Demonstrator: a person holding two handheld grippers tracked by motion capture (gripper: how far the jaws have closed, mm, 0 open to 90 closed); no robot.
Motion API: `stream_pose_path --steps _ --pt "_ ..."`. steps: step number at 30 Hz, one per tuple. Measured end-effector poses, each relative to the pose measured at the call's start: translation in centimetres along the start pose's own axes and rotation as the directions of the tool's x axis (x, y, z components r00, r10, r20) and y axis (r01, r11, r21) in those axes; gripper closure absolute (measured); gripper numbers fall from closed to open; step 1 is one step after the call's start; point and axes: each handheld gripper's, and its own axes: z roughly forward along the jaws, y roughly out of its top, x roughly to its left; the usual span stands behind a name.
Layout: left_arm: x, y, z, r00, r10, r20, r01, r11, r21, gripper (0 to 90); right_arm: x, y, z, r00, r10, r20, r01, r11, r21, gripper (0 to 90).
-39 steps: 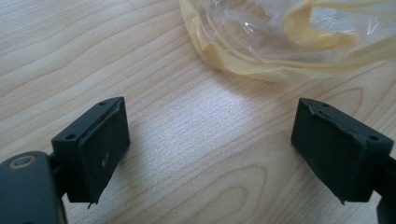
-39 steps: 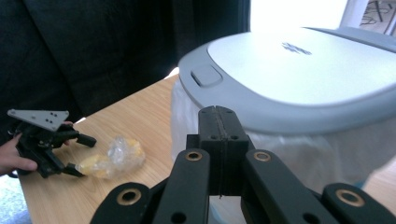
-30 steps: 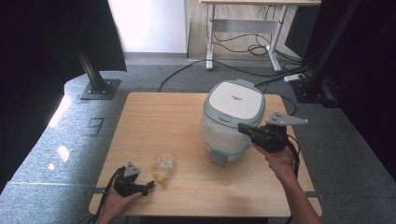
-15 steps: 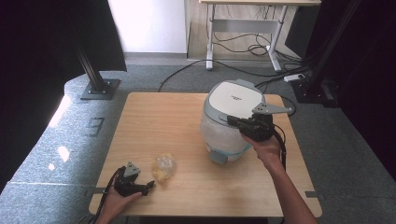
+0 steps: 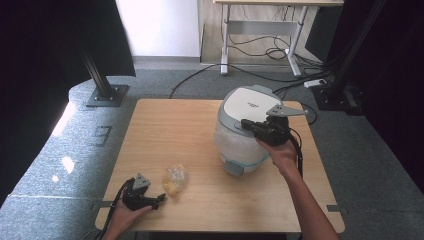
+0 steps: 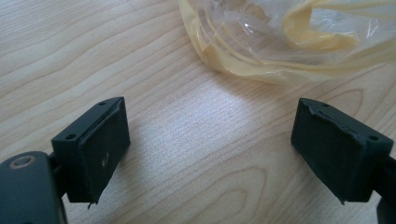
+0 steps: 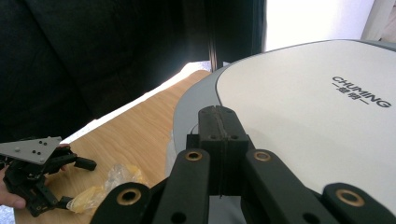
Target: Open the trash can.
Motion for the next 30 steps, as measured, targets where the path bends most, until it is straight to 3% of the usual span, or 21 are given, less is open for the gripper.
stream_pose_path --steps 18,24,30 --pt "-0.01 0.00 0.00 1.0000 0.000 0.000 0.000 1.0000 0.000 11.0 0.32 -0.29 -0.05 0.9994 -0.033 -0.004 0.033 0.999 0.001 90.0" --pt "0.00 0.00 0.00 1.0000 0.000 0.000 0.000 1.0000 0.000 11.0 0.13 -0.31 -0.06 0.9997 -0.008 -0.024 0.008 1.000 0.004 89.9" --pt "-0.01 0.01 0.00 1.0000 0.000 0.000 0.000 1.0000 0.001 11.0 0.15 -0.16 -0.28 0.9999 -0.014 -0.003 0.014 1.000 0.003 89.8"
